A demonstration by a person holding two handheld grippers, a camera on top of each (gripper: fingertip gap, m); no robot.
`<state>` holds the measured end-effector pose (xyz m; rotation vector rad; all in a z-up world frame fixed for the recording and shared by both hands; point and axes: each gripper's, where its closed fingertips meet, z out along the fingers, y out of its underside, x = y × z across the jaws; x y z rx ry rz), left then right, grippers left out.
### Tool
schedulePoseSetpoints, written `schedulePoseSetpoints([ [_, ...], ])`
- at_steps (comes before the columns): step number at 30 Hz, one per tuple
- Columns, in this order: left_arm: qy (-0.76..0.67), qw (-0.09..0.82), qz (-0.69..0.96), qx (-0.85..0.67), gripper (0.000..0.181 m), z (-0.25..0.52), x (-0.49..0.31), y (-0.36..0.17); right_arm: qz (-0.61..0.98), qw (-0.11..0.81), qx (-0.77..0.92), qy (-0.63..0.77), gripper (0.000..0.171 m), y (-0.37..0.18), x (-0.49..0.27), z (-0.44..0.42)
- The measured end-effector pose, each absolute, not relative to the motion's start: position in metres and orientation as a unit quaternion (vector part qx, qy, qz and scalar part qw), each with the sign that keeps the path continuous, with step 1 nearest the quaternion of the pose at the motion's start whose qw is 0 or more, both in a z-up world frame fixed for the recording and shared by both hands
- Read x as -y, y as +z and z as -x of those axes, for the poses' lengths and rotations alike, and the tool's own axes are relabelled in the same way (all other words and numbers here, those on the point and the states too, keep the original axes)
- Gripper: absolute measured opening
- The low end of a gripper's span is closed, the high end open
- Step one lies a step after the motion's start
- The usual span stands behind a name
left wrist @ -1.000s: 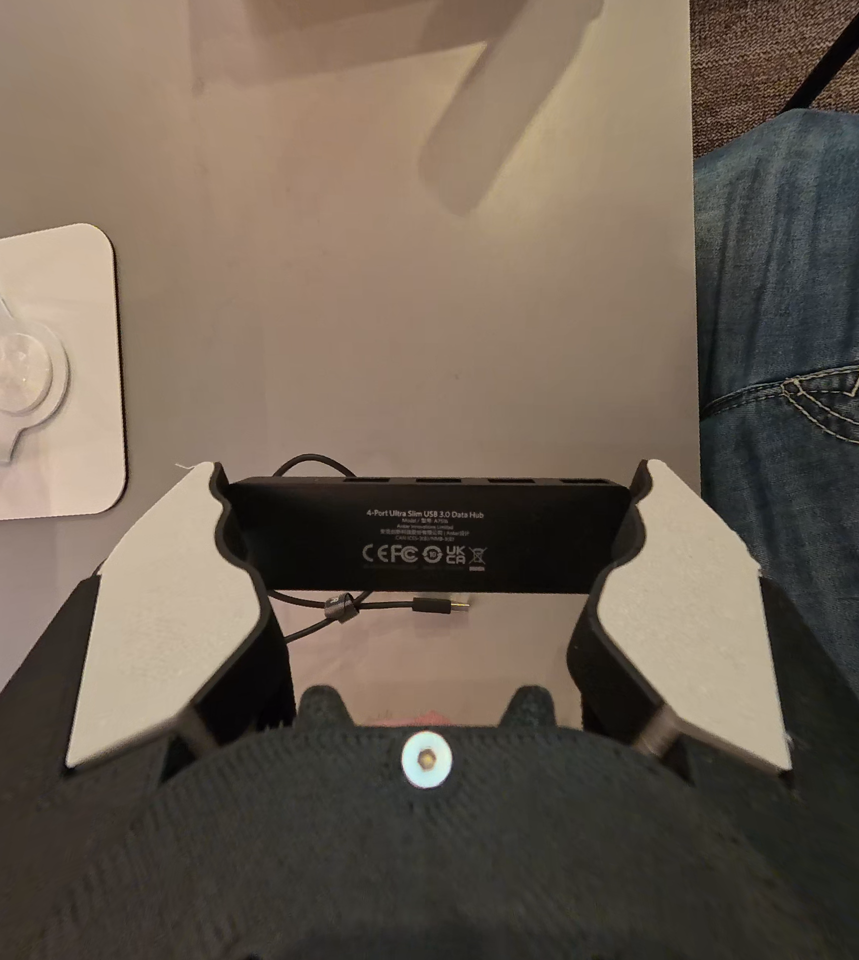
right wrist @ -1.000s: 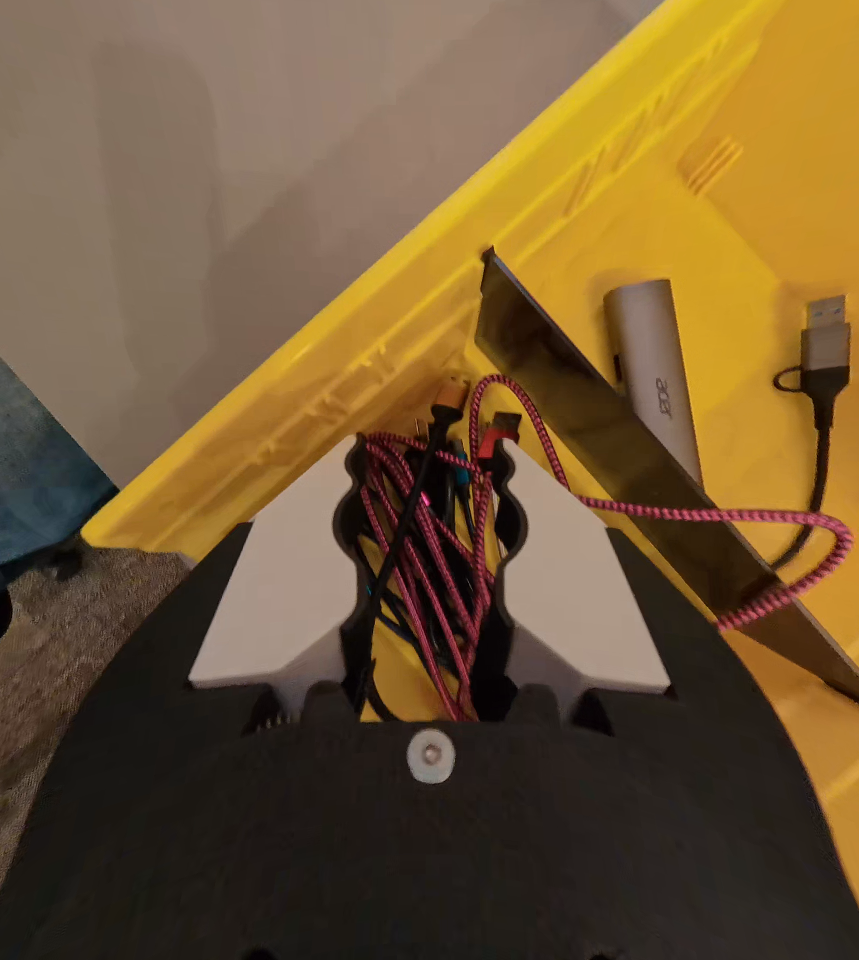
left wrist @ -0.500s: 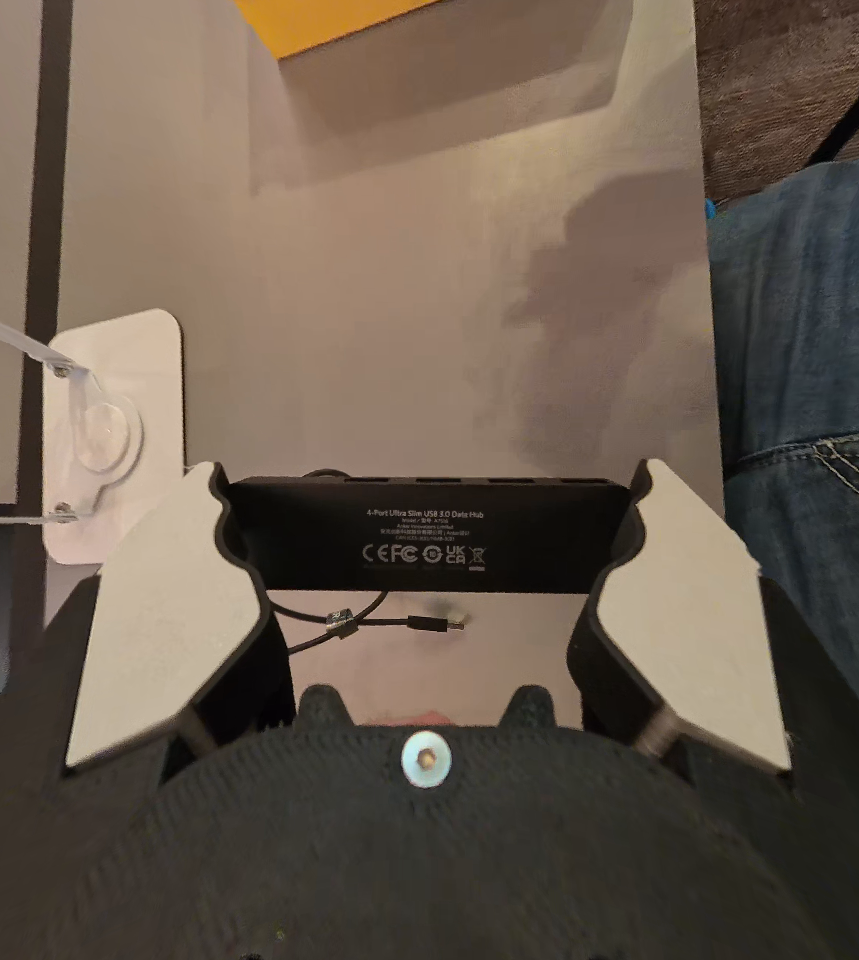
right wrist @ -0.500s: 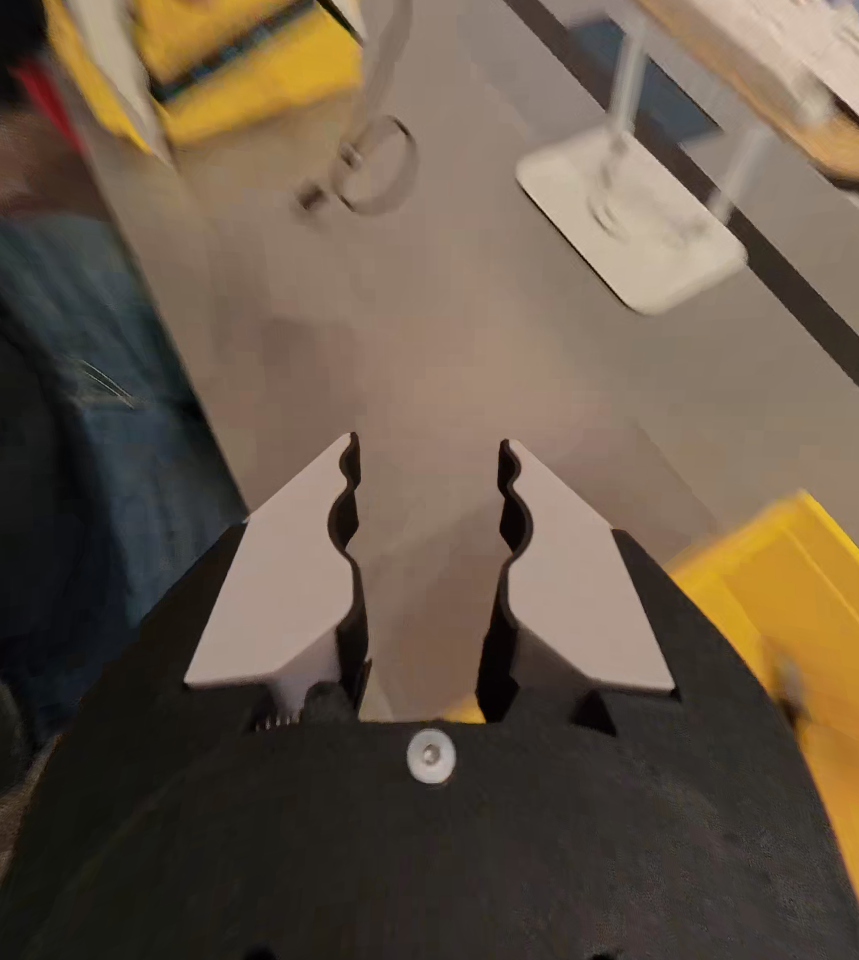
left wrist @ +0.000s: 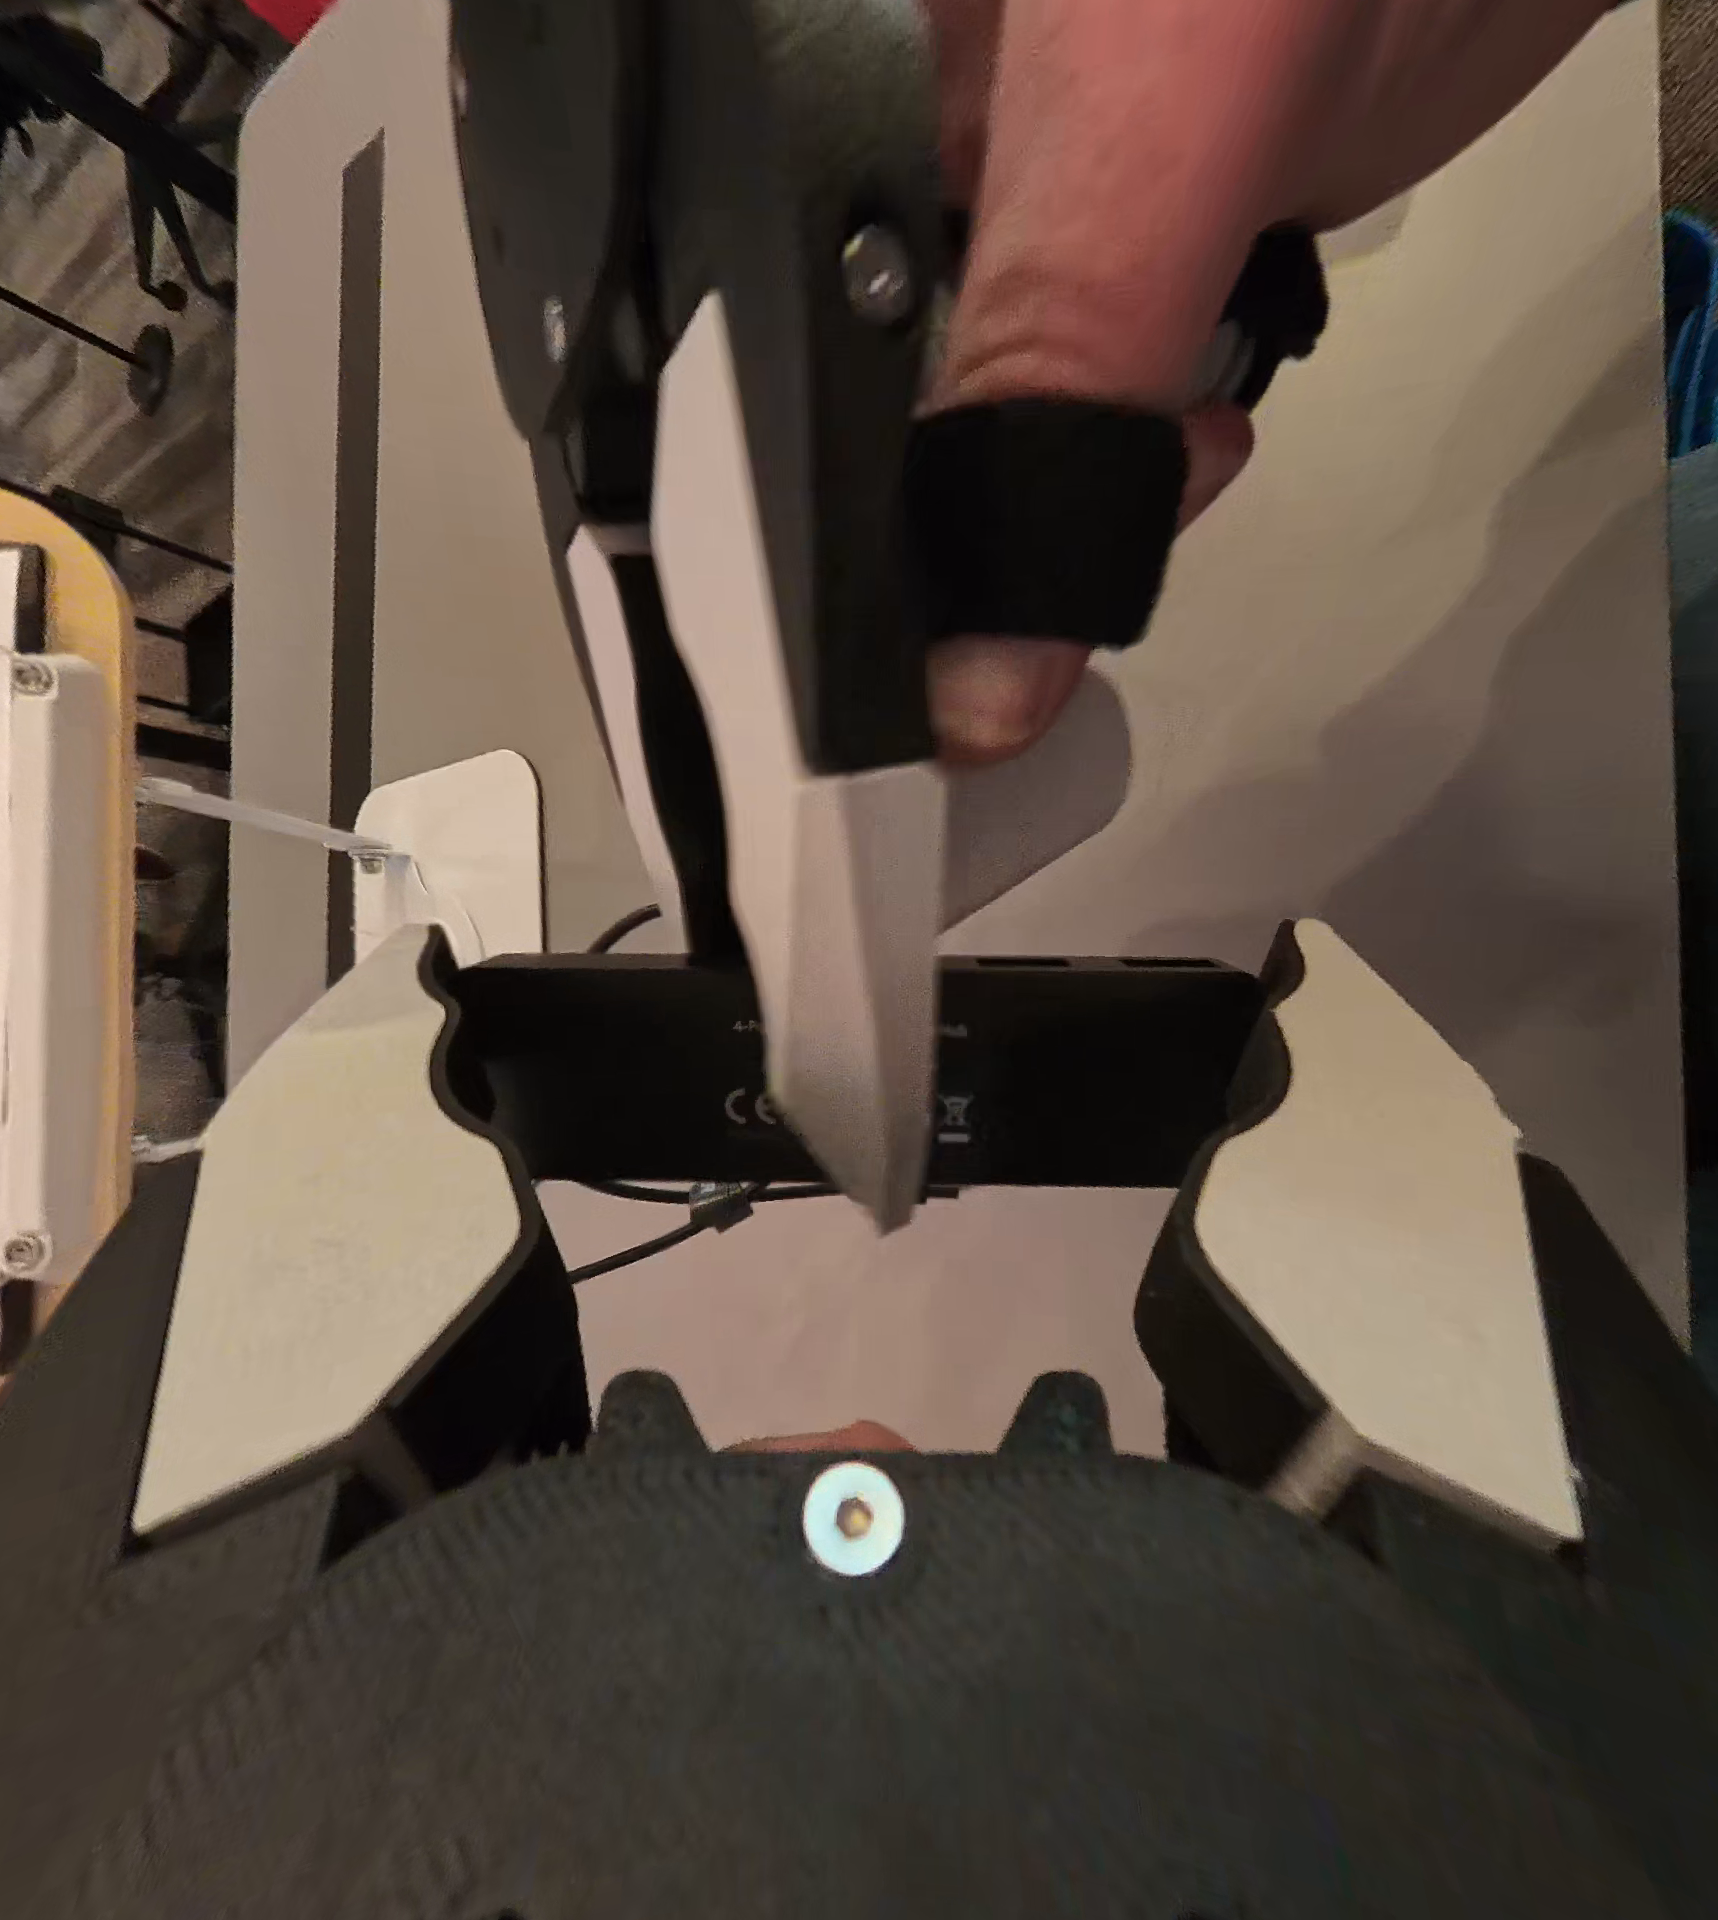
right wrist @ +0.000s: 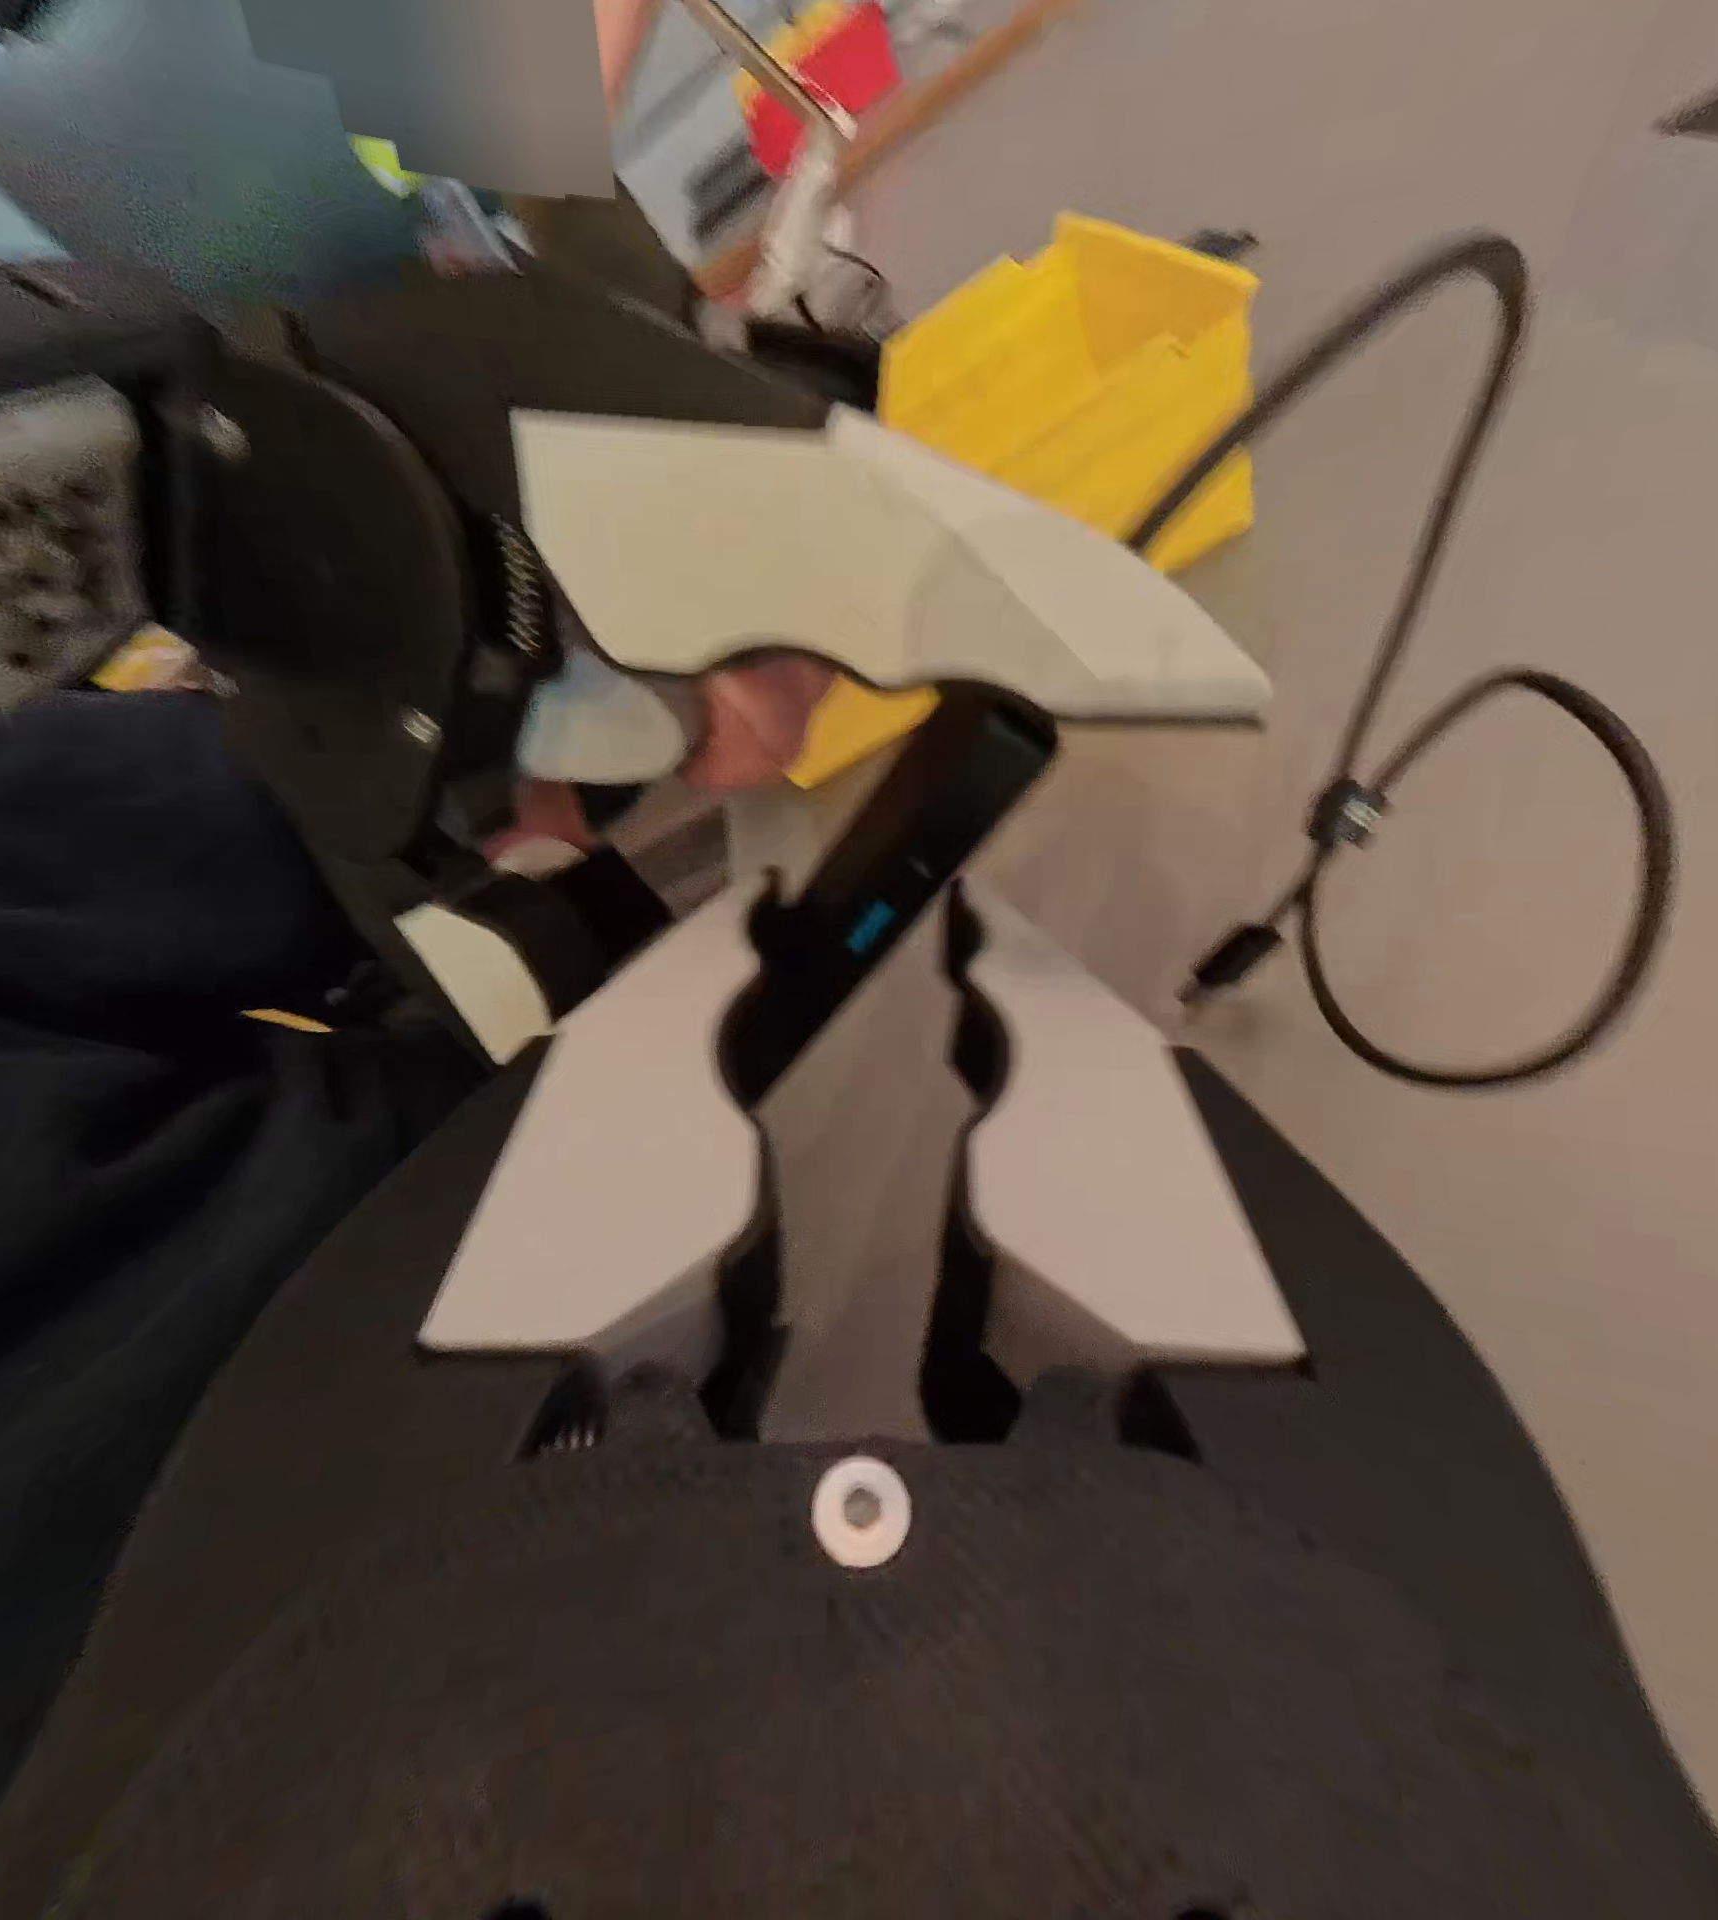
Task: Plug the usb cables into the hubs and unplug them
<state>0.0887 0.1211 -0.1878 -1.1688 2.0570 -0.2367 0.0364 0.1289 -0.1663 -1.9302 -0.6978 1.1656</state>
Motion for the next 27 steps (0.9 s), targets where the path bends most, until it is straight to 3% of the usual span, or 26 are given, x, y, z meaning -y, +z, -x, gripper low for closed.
schedulePoseSetpoints([
  [1, -0.078, 0.379, 0.452, -0.804, 0.137, -0.090, -0.122, -0.189, 0.750, 0.384, 0.275, 0.464, 0.017, -0.164, -0.127, -0.035],
  [6, -0.066, 0.418, 0.428, -0.798, 0.128, -0.097, -0.114, -0.171, 0.762, 0.402, 0.284, 0.421, 0.009, -0.164, -0.123, -0.056],
  [8, -0.087, 0.436, 0.425, -0.788, 0.128, -0.099, -0.106, -0.153, 0.763, 0.409, 0.292, 0.408, 0.009, -0.155, -0.115, -0.075],
  [13, -0.149, 0.495, 0.418, -0.748, 0.105, -0.100, -0.094, -0.113, 0.788, 0.449, 0.315, 0.280, 0.009, -0.124, -0.094, -0.154],
  [22, -0.131, 0.465, 0.460, -0.745, 0.091, -0.075, -0.114, -0.146, 0.835, 0.457, 0.306, 0.001, 0.009, -0.030, -0.047, -0.345],
  [27, -0.124, 0.443, 0.480, -0.747, 0.091, -0.063, -0.121, -0.164, 0.866, 0.408, 0.274, -0.093, 0.008, -0.016, -0.028, -0.418],
])
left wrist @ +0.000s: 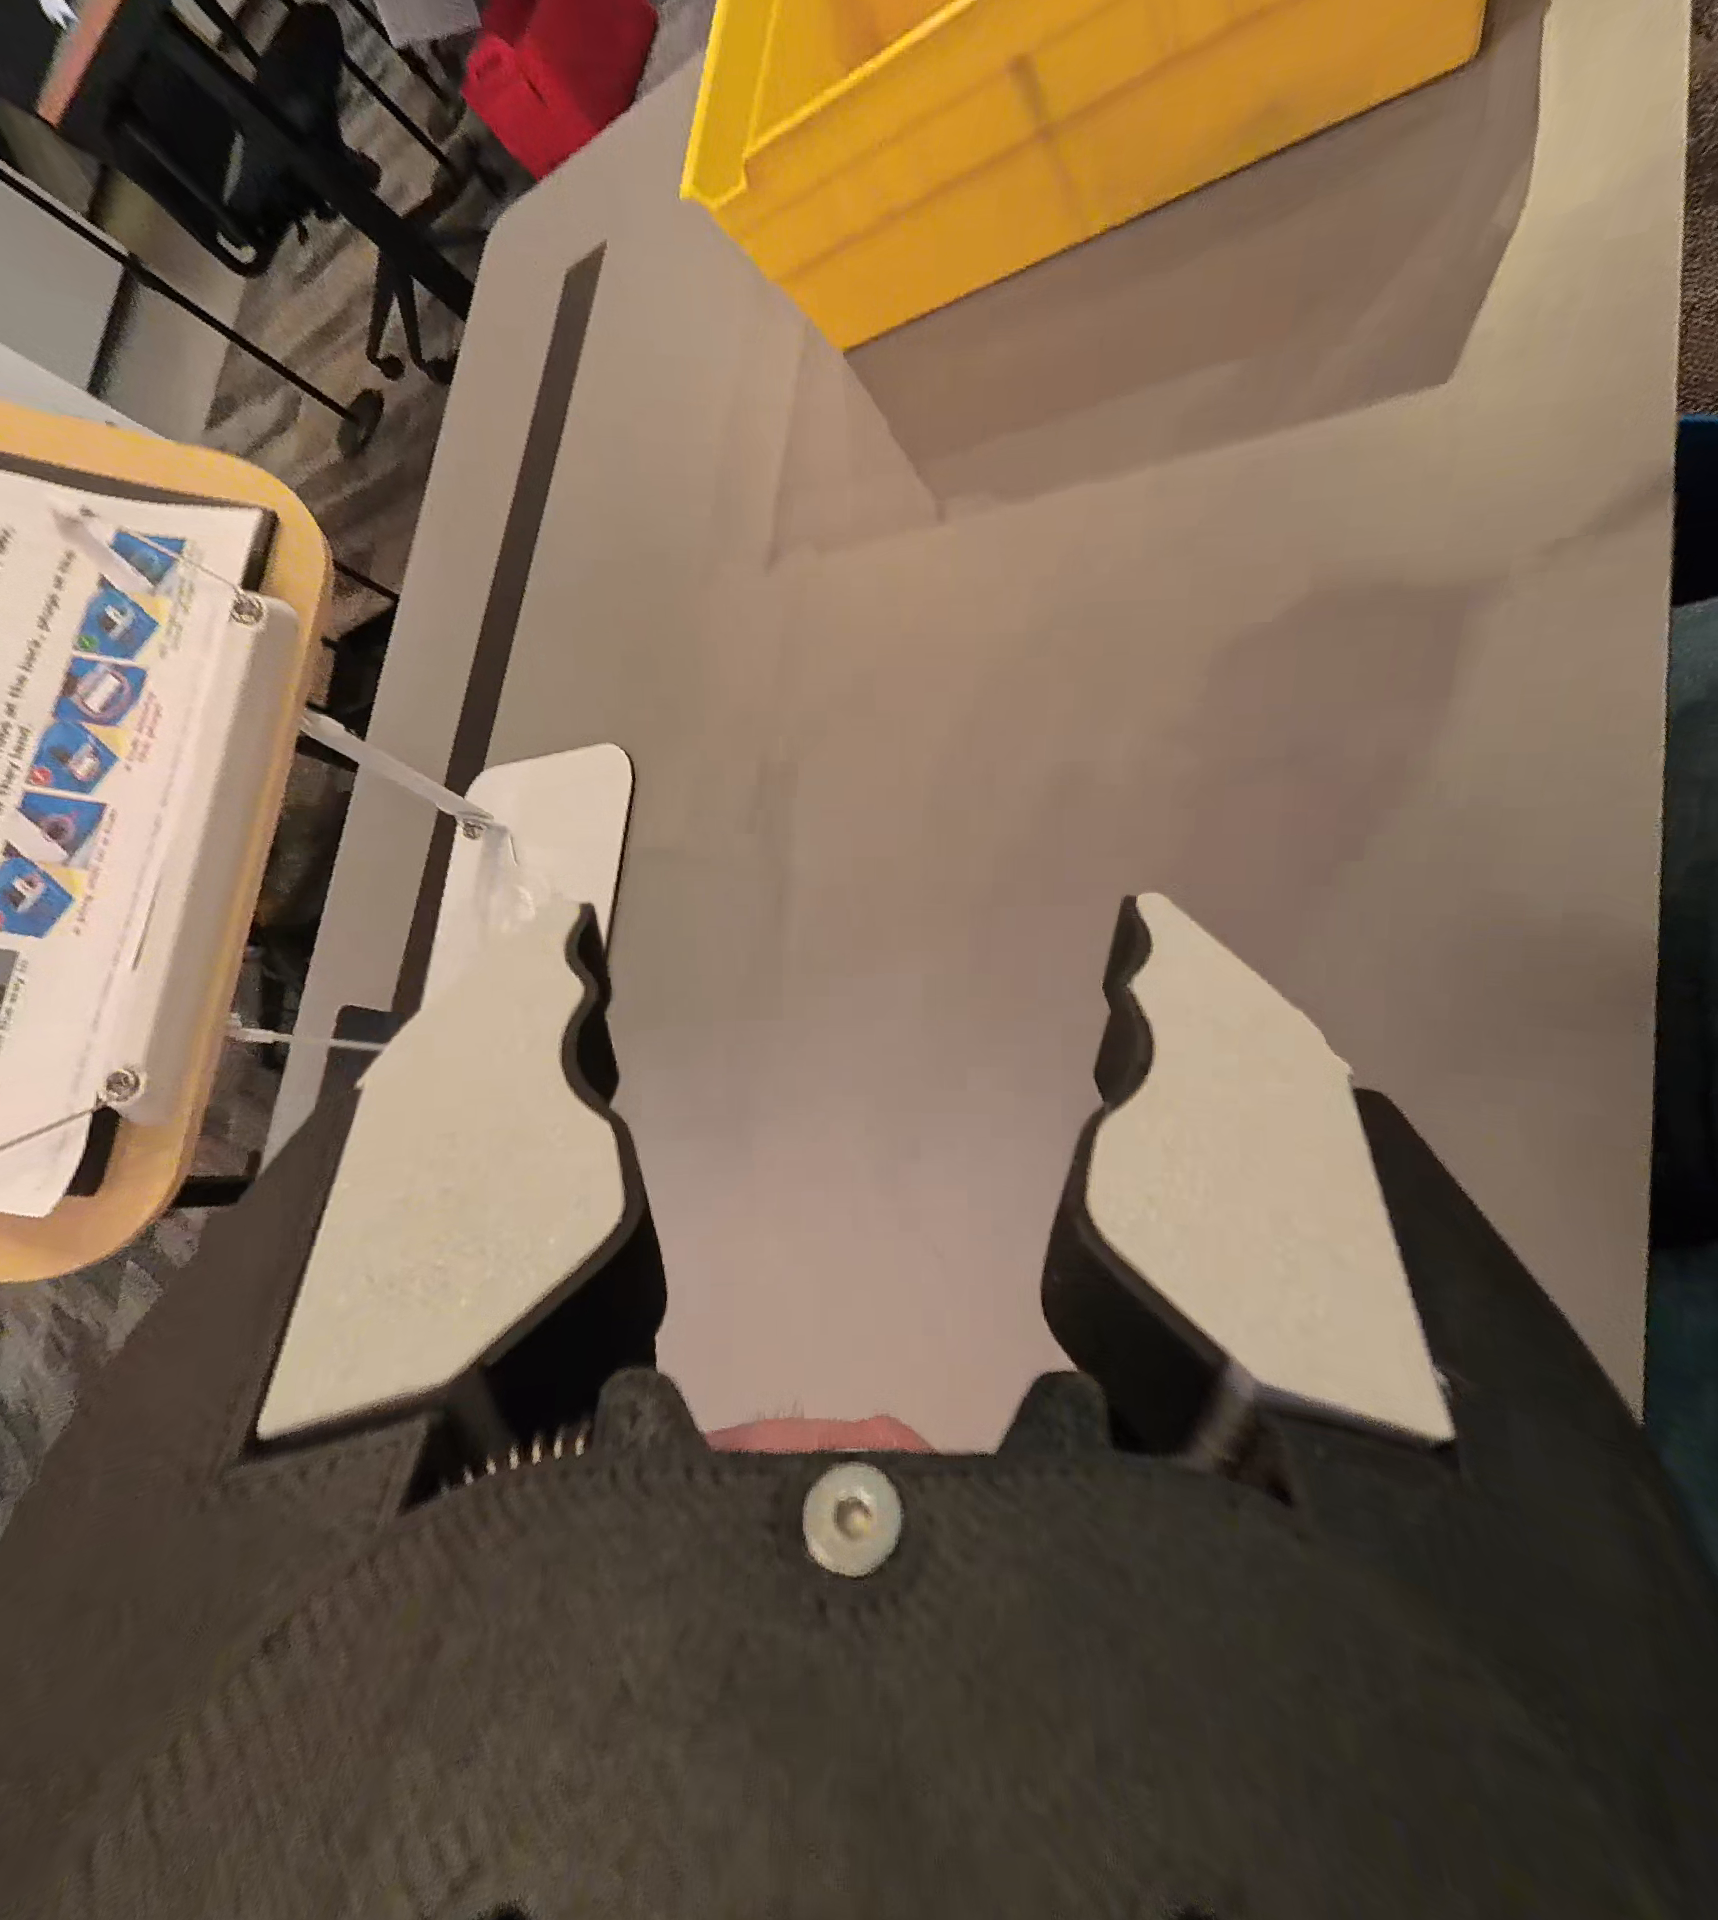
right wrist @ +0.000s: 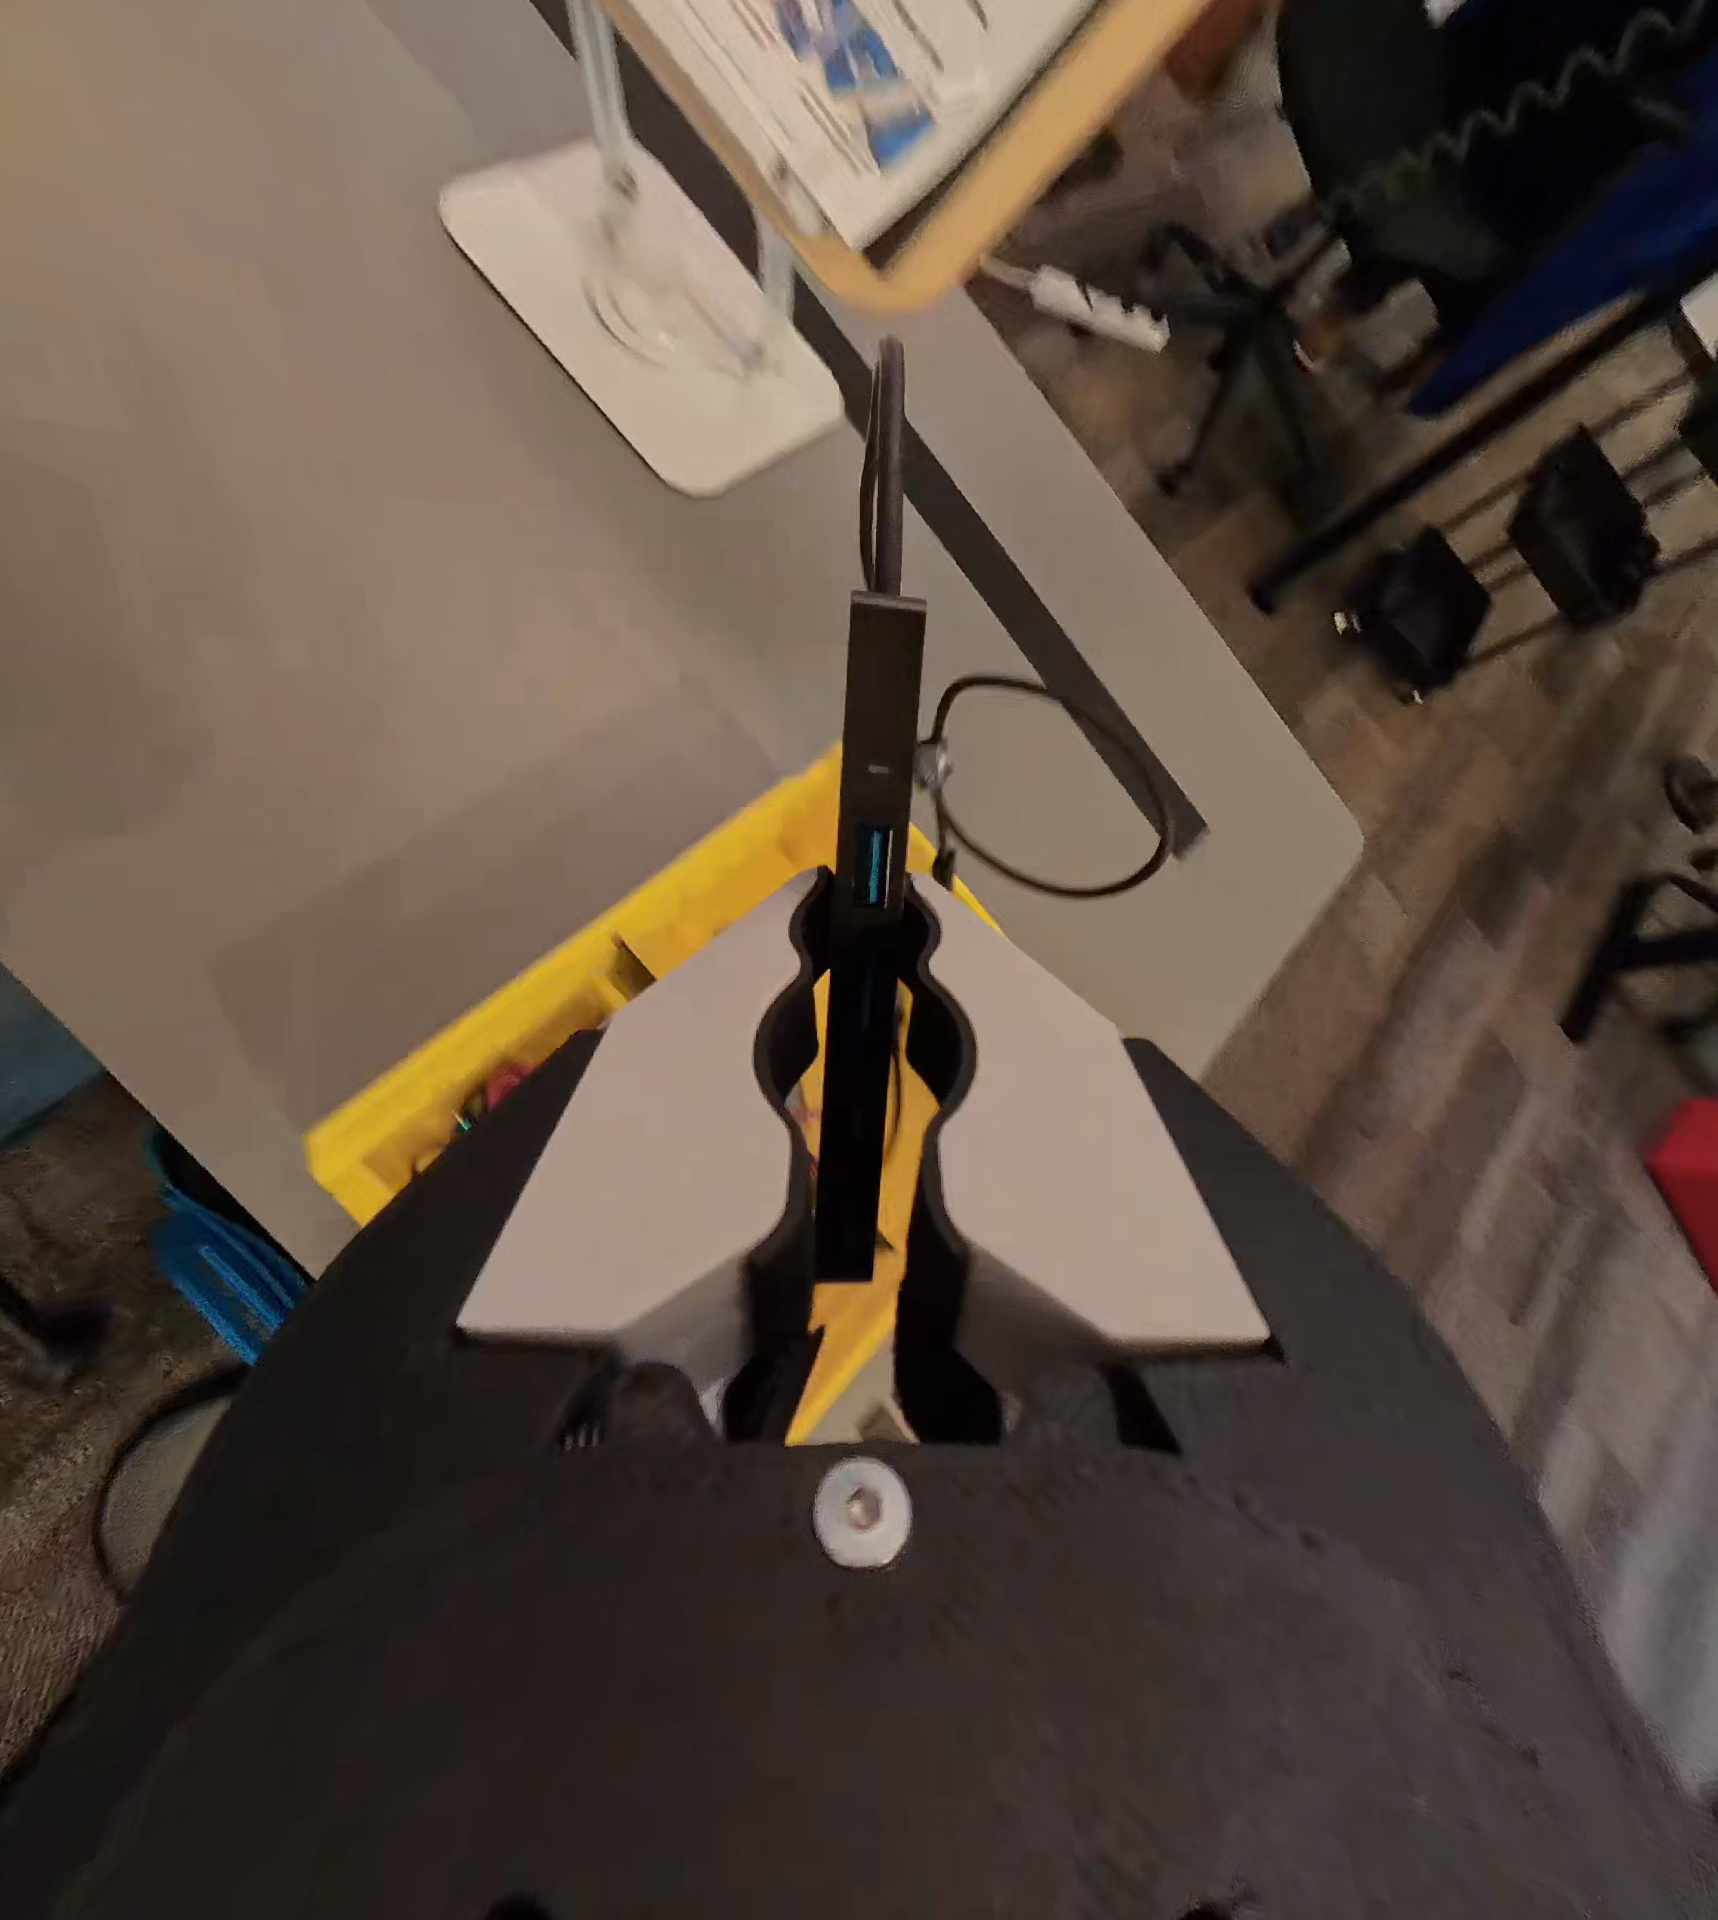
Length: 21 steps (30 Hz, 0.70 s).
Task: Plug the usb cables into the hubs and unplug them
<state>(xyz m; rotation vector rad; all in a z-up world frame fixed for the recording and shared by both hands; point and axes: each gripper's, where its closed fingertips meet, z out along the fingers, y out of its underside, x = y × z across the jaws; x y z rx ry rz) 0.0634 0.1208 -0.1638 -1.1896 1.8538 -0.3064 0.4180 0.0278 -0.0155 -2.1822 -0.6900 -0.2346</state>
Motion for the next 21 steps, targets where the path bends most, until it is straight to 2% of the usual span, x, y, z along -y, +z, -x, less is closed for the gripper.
schedulePoseSetpoints([
  [8, -0.118, 0.420, 0.509, -0.742, 0.090, -0.046, -0.130, -0.184, 0.903, 0.310, 0.252, -0.159, 0.009, -0.060, -0.024, -0.479],
  [21, -0.113, 0.392, 0.539, -0.737, 0.092, -0.028, -0.135, -0.205, 0.932, 0.051, 0.333, -0.132, 0.009, -0.235, -0.072, -0.502],
])
